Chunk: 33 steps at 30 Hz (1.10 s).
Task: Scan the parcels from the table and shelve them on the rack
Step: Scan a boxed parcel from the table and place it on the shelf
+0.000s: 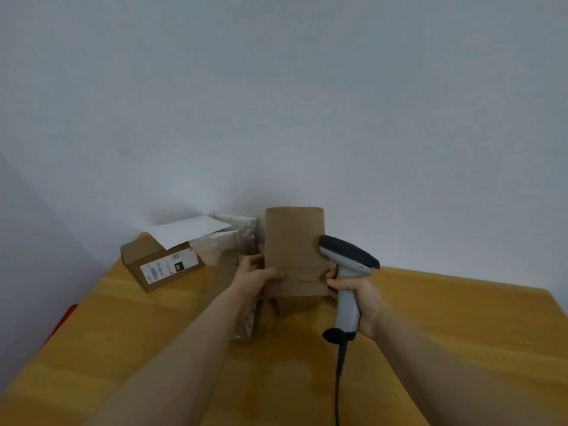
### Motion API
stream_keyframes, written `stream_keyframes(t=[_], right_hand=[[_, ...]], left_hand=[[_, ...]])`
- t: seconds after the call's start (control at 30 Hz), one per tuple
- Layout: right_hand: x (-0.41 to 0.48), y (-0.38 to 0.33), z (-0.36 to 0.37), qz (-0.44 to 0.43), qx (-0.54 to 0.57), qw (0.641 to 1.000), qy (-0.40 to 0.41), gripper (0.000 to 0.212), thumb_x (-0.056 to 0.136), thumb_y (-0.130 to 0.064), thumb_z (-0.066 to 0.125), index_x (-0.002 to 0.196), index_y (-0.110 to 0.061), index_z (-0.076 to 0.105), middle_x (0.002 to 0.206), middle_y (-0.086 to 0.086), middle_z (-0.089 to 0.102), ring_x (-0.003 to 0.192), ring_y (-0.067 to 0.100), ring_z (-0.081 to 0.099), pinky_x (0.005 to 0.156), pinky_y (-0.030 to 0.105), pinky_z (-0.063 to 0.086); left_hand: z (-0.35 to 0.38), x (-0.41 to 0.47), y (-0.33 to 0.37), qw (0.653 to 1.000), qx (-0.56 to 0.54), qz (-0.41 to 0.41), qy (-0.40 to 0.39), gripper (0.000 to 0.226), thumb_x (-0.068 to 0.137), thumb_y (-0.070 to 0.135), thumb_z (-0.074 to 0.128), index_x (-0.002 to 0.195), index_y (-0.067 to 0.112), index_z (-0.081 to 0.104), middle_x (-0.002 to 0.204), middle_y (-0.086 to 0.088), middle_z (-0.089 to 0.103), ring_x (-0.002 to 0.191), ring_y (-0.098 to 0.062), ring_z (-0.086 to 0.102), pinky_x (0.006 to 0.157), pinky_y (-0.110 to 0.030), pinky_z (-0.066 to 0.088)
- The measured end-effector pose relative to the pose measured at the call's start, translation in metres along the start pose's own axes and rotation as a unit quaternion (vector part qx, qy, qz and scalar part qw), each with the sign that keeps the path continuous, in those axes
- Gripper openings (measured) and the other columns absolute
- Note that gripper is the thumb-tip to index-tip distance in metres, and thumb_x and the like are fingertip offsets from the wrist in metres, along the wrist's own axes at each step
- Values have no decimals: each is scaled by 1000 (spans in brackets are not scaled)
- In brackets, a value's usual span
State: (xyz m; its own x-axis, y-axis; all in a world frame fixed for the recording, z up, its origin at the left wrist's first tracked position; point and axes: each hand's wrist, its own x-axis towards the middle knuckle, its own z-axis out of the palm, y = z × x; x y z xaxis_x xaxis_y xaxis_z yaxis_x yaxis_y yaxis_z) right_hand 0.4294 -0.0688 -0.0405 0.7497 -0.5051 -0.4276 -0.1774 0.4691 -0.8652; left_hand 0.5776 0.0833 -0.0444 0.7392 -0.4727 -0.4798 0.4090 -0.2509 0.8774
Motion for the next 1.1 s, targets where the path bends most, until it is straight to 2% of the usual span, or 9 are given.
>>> stream_keyframes(t=[0.2,0.33,0.4,0.53,0.73,0.9,1.0,1.03,1.1], right_hand=[[-46,-4,-55,-3,43,999,-31,16,62,1,65,76,-7,64,79,8,70,68,20,66,67,32,53],[-73,3,-96,2,42,999,-5,11,75,2,65,75,-9,63,93,14,66,86,29,61,76,41,50],[-85,8,-114,17,61,998,10,7,80,-4,67,81,-9,62,95,15,65,85,30,60,75,43,53],[-106,25,-138,74,85,993,20,21,84,-19,70,101,-7,64,91,14,67,81,34,63,79,51,56],[-134,67,-144,122,-20,992,28,40,77,-23,79,111,-7,64,102,17,67,92,36,63,73,49,58],[-149,84,-151,135,-25,989,58,40,74,-24,81,106,-7,64,97,14,66,85,33,62,61,40,50],[-160,84,-162,128,-29,989,73,30,74,-21,81,97,-7,67,87,12,67,75,30,61,56,37,48],[-163,85,-166,125,-35,989,75,25,76,-21,79,94,-8,67,87,11,68,73,29,61,56,36,48],[-170,87,-171,120,-46,988,82,18,79,-21,77,91,-10,67,94,10,69,78,28,60,61,37,48]], left_hand=[[27,-57,-18,998,28,2,-53,92,56,13,90,132,14,37,127,-11,52,106,-27,58,90,-44,54],[54,-92,-43,982,171,35,-67,149,48,23,96,151,27,-12,147,-4,31,134,-28,36,108,-44,37],[64,-108,-62,937,334,84,-49,154,51,28,94,146,31,-28,150,-1,22,141,-27,24,113,-47,28],[76,-140,-106,801,588,107,-3,136,58,39,88,148,28,-14,149,-6,13,139,-29,18,112,-45,29],[94,-180,-151,746,652,123,49,125,65,31,86,148,18,-7,149,-12,7,140,-32,16,108,-38,37],[83,-201,-164,762,629,152,5,104,68,21,84,142,21,11,153,-8,-9,140,-34,25,102,-35,43],[69,-215,-179,766,628,138,7,85,75,2,73,134,27,17,154,-3,-16,129,-33,42,71,-21,49],[67,-219,-186,783,610,122,18,82,77,-6,65,135,28,18,154,-4,-16,122,-33,47,63,-19,46],[67,-224,-199,839,538,65,58,80,82,-10,56,143,24,17,154,-12,-6,121,-33,46,74,-25,49]])
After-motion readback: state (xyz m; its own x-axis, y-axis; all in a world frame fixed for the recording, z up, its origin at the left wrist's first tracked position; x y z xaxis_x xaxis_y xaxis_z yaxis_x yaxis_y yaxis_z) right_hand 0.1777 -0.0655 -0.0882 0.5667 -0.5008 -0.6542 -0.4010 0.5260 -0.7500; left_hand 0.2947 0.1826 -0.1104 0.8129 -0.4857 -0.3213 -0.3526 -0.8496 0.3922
